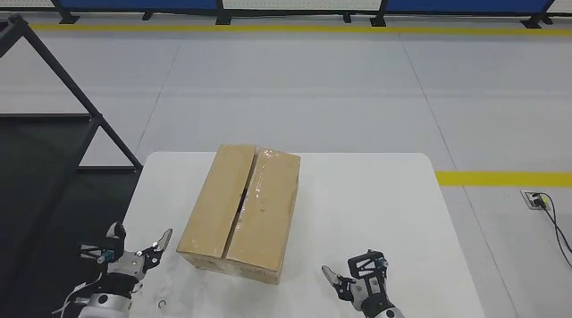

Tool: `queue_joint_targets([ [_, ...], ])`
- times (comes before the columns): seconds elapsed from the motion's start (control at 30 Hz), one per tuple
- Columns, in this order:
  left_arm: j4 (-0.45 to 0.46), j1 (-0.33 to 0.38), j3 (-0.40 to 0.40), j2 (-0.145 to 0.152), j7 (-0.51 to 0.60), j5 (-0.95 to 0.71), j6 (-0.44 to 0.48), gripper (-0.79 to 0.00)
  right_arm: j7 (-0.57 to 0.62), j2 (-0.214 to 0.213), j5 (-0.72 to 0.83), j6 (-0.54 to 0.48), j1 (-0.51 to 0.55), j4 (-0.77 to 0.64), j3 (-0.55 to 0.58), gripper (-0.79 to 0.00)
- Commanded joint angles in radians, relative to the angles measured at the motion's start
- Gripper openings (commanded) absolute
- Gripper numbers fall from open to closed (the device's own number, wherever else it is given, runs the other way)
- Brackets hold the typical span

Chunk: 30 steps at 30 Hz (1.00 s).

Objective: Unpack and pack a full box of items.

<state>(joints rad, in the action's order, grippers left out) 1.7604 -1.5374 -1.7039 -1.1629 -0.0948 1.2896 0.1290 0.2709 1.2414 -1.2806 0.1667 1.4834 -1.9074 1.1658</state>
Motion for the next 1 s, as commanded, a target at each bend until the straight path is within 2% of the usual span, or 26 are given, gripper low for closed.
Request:
queue_joint_targets([
  [0.0, 0.002, -0.004, 0.007, 0.001, -0.008, 0.029, 0.015, 0.0, -0.005, 0.001, 0.004, 0.005, 0.003, 0.0, 0.002, 0.0],
  [0.33, 0.001, -0.018, 0.048, -0.001, -0.057, 0.123, 0.023, 0.0, -0.026, 0.003, 0.012, 0.005, 0.035, -0.015, 0.036, 0.0],
  [0.53, 0.014, -0.035, 0.05, 0.001, -0.077, 0.13, 0.077, 0.0, -0.036, 0.004, 0.018, -0.005, 0.051, -0.025, 0.054, 0.0],
  [0.77, -0.012, -0.025, 0.032, -0.004, -0.042, 0.101, -0.004, 0.0, -0.041, 0.006, 0.019, -0.021, 0.058, -0.027, 0.065, 0.0],
  [0.97, -0.027, -0.005, 0.074, -0.005, -0.035, 0.184, -0.014, 0.0, -0.051, 0.007, 0.025, -0.035, 0.061, -0.023, 0.075, 0.0],
])
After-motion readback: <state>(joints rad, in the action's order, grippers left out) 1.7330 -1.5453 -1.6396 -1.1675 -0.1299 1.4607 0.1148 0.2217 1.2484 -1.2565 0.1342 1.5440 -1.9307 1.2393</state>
